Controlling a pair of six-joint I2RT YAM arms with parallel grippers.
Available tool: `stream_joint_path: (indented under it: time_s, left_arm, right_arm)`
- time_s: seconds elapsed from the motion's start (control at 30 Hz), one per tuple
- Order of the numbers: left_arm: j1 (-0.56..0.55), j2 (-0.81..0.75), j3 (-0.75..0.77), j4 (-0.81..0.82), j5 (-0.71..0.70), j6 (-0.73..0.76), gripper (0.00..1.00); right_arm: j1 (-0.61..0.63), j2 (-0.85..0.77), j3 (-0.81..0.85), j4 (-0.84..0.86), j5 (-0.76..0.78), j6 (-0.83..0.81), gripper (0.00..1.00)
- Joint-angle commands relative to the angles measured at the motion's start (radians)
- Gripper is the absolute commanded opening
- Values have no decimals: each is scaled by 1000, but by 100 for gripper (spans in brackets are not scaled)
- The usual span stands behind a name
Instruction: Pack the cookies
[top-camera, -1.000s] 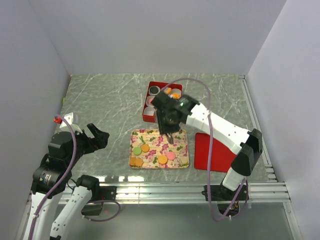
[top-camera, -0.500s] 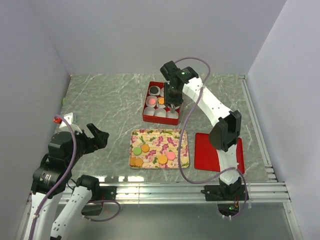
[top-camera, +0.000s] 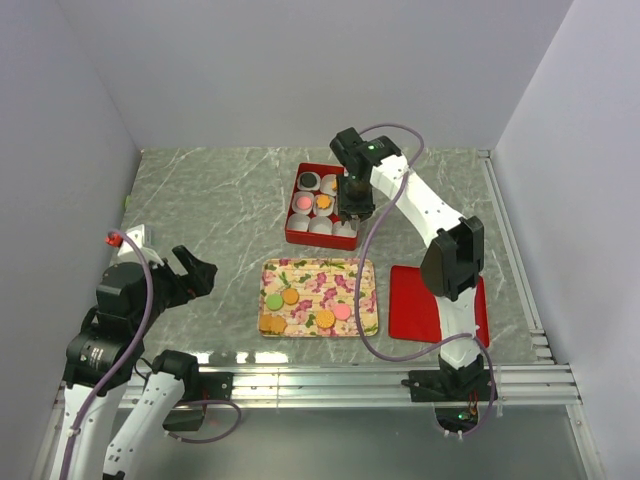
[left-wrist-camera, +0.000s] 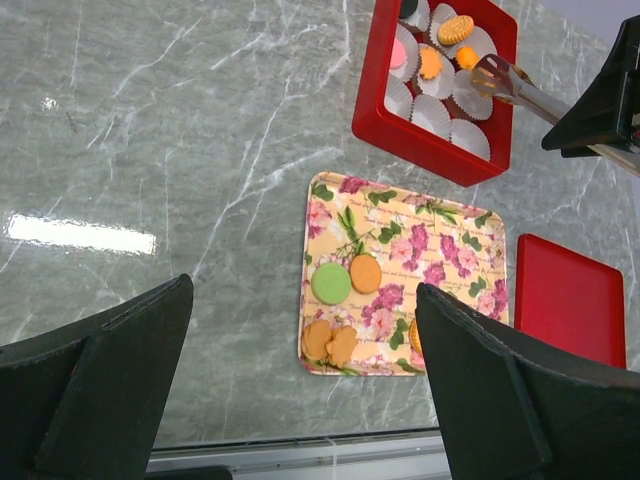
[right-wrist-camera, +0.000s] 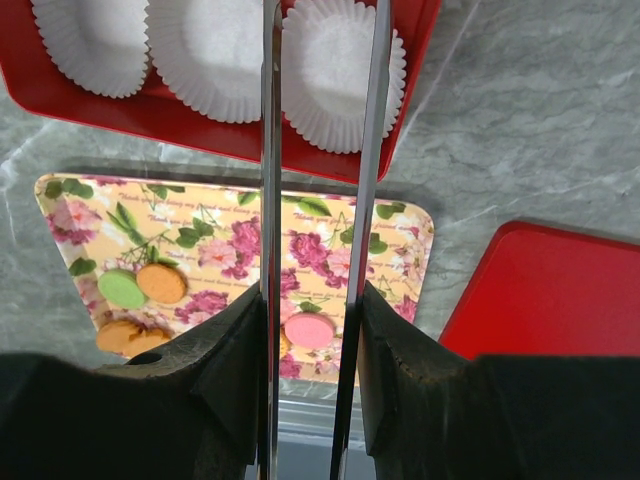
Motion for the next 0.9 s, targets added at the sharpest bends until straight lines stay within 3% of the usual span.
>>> stream_joint_path:
  time_s: [0.0,0.13,0.57,0.87]
  left_arm:
    - [4,14,-3,46,19,25,99]
    - [6,20,-3,46,18,25,100]
    - [6,24,-2,46,21,25,99]
    - [3,17,-3,47,22,27,100]
  right_arm:
    - [-4,10,28,21,-10,-14,36]
    - [-5,25,27,23,-8,-14,36]
    - [-21,54,103,-8,10,-18,51]
    - [-28,2,94,-16,31,-21,54]
